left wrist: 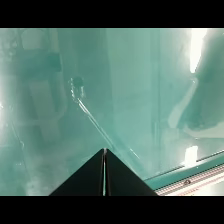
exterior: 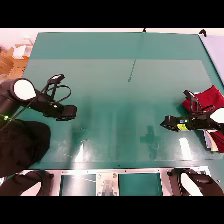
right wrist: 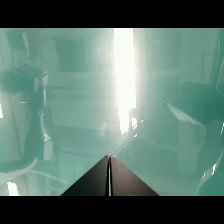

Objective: Fold the shirts.

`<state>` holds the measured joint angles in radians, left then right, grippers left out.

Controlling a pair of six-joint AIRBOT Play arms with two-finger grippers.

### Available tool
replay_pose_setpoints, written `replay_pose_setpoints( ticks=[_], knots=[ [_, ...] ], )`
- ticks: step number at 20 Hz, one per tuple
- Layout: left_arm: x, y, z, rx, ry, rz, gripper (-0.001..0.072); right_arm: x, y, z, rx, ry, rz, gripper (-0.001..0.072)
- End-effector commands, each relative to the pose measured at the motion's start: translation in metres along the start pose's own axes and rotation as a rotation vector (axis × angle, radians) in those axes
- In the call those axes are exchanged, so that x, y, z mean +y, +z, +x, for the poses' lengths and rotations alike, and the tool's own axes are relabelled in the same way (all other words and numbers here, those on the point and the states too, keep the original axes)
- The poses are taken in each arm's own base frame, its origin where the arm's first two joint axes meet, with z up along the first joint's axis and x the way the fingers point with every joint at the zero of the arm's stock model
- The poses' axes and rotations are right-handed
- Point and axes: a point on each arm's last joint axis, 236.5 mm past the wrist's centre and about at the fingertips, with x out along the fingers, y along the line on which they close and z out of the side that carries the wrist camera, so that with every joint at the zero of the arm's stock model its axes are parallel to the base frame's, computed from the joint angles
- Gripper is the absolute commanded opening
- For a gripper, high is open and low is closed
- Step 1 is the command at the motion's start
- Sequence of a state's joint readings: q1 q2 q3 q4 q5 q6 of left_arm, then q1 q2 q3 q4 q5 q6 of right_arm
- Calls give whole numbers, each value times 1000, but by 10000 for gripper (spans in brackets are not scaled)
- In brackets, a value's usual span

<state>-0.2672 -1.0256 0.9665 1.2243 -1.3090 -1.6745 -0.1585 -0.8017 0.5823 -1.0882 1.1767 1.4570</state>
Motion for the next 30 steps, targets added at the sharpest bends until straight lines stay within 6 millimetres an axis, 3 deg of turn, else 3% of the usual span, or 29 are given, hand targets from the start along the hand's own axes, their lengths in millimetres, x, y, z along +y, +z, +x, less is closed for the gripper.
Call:
replay_pose_setpoints(
  ticks=[1, 3, 5, 7, 8, 9, 10, 14, 21, 22, 23, 24, 26, 28, 30],
  knots=[
    [3, 0, 0, -2, 12, 3, 25, 0, 0, 0, 0, 0, 0, 15],
    [25, -9, -2, 37, 108, 2, 24, 0, 0, 0, 0, 0, 0, 15],
    [90, -30, -20, 122, 396, -42, 24, 0, 0, 0, 0, 0, 0, 16],
    [158, -44, -62, 161, 742, -107, 26, 0, 0, 0, 0, 0, 0, 15],
    [178, -49, -74, 169, 840, -129, 200, 0, 0, 0, 0, 0, 0, 16],
    [189, -56, -72, 188, 863, -145, 686, 0, 0, 0, 0, 0, 0, 15],
    [200, -65, -65, 213, 866, -171, 716, 0, 0, 0, 0, 0, 0, 16],
    [247, -102, -39, 260, 842, -300, 720, 0, 0, 0, 0, 0, 0, 16],
    [287, -104, 16, 145, 636, -498, 720, 0, 0, 0, 0, 0, 0, 16],
    [290, -106, 23, 164, 627, -506, 693, 0, 0, 0, 0, 0, 0, 15],
    [293, -108, 28, 196, 628, -494, 420, 0, 0, 0, 0, 0, 0, 15],
    [294, -108, 30, 210, 623, -480, 41, 0, 0, 0, 0, 0, 0, 16],
    [294, -95, 21, 194, 623, -479, 24, 0, 0, 0, 0, 0, 0, 16],
    [285, -73, -2, 188, 601, -454, 24, 0, 0, 0, 0, 0, 0, 15],
    [263, -39, -26, 160, 563, -390, 23, 0, 0, 0, 0, 0, 0, 16]
  ],
)
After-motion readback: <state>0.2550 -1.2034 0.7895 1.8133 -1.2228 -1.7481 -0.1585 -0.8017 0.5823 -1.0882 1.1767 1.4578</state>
